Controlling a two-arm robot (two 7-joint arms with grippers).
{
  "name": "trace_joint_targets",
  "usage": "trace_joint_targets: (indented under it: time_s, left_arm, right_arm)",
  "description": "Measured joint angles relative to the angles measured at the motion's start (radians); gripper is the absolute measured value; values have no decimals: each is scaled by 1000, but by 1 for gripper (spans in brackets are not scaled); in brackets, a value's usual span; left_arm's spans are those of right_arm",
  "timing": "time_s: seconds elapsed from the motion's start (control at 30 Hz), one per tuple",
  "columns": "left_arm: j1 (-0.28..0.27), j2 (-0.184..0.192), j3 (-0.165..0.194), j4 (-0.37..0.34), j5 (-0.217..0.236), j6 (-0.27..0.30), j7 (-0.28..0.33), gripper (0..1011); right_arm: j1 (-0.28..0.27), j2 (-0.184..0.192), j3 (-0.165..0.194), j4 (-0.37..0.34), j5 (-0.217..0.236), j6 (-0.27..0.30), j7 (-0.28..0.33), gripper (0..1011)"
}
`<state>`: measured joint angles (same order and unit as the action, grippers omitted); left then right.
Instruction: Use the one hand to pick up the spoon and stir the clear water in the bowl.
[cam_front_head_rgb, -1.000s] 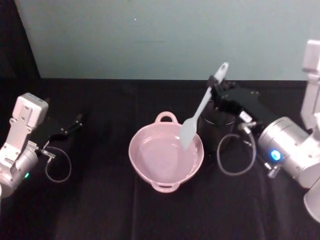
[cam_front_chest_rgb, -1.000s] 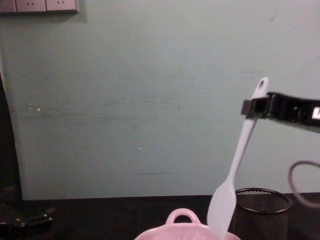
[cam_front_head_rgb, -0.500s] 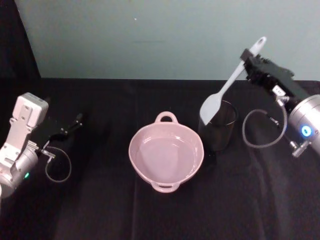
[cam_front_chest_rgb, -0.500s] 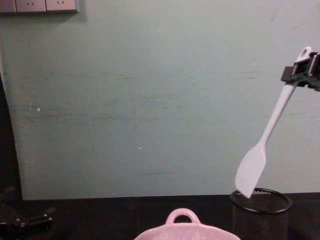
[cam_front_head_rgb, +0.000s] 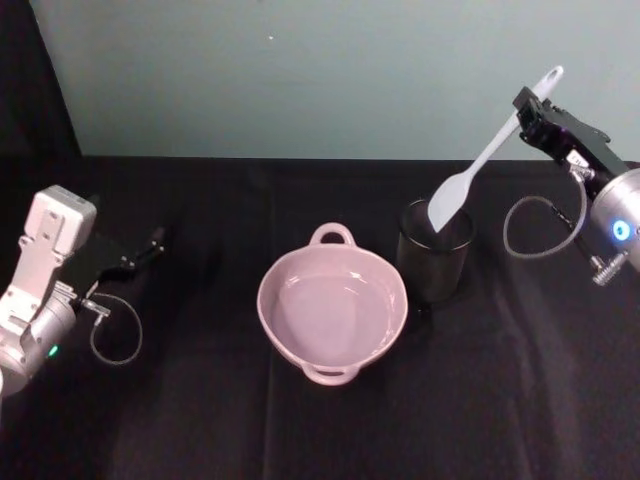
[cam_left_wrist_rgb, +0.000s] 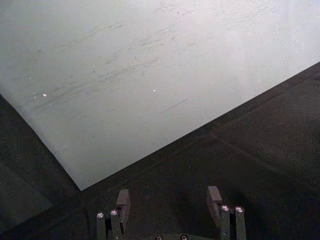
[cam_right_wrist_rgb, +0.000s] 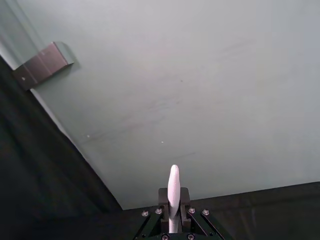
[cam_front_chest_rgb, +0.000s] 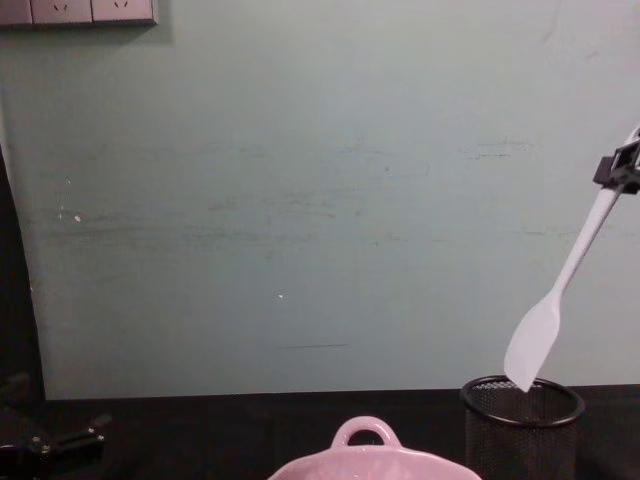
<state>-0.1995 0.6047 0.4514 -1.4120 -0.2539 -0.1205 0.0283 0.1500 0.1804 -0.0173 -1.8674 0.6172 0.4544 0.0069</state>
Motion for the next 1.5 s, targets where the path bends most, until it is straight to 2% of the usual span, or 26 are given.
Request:
trace_joint_targets:
  time_s: [0.67, 1.07, 1.5]
  left_arm:
    - [0, 0, 0, 0, 0, 0, 0, 1011]
    - [0, 0, 0, 0, 0, 0, 0, 1011]
    - [0, 0, 0, 0, 0, 0, 0, 1011]
  right_arm:
    - [76, -7, -54, 163, 26, -49, -51, 127]
    - [80, -4, -67, 230, 70, -54, -65, 129]
    - [69, 14, -78, 266, 110, -60, -64, 127]
